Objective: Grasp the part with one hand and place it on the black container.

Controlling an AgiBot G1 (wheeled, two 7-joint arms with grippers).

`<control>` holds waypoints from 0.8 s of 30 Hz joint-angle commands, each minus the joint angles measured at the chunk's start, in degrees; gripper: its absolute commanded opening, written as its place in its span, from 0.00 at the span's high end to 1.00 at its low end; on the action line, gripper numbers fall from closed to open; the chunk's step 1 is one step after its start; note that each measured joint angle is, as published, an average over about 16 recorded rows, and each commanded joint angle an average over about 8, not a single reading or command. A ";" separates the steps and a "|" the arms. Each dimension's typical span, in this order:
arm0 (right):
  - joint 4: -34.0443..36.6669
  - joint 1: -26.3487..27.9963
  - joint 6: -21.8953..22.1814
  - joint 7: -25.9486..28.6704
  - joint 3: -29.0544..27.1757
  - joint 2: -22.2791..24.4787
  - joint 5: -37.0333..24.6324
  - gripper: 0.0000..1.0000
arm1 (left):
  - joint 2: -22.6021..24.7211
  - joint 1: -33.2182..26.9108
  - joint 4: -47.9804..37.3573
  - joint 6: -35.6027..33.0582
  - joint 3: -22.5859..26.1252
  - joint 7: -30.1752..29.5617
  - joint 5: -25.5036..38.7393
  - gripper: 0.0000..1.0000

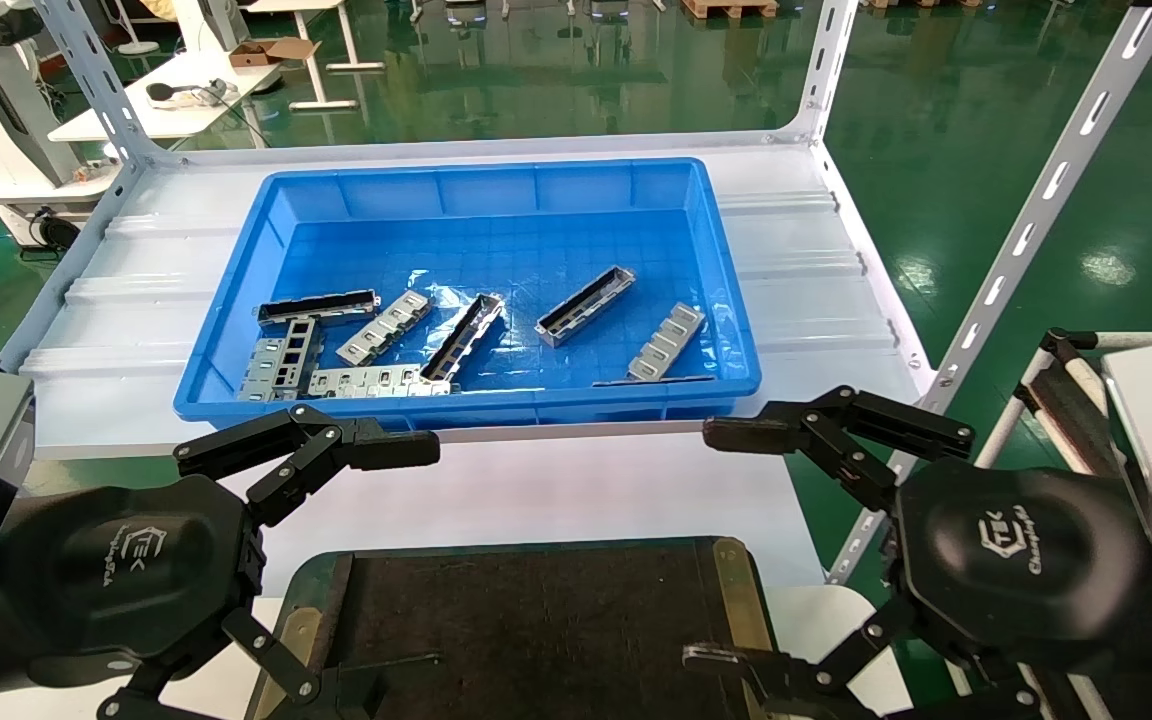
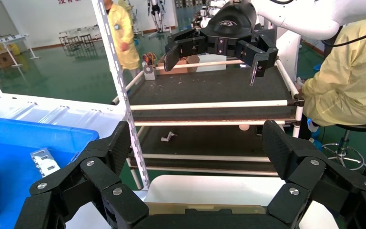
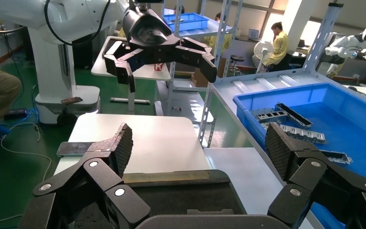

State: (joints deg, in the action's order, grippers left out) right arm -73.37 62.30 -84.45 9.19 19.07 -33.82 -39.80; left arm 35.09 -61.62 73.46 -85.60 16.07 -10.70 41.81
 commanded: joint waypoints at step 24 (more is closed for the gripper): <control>0.00 0.00 0.00 0.00 0.00 0.00 0.00 0.00 | 0.00 0.00 0.00 0.00 0.00 0.00 0.00 0.00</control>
State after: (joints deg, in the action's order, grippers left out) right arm -73.37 62.30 -84.45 9.19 19.07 -33.82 -39.80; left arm 35.09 -61.62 73.46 -85.60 16.07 -10.70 41.81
